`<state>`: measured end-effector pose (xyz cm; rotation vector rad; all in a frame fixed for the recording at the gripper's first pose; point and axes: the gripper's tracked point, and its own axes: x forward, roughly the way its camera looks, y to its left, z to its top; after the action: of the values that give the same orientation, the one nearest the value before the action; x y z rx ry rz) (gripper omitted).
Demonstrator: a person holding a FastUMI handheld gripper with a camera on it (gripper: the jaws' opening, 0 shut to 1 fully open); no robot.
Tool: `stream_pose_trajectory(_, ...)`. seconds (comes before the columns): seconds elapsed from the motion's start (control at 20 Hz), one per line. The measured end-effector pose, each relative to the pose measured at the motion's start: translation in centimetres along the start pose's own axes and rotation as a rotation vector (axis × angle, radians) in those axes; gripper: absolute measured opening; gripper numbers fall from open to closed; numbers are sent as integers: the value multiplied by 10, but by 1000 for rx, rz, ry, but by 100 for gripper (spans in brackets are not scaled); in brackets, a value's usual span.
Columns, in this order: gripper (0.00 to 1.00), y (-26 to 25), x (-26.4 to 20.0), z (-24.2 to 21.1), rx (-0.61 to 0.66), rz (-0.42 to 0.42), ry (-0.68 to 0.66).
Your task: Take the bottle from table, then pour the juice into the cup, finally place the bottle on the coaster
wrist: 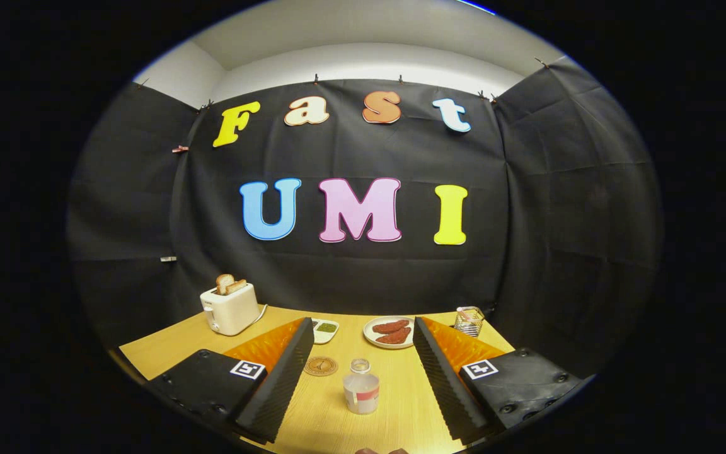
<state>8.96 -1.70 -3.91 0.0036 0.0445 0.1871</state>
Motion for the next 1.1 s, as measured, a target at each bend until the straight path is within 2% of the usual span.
stream_pose_trajectory(0.4, 97, 2, 35, -34, -17, 1, 22)
stream_pose_trajectory(1.1, 98, 5, 93, -161, -16, -12, 138)
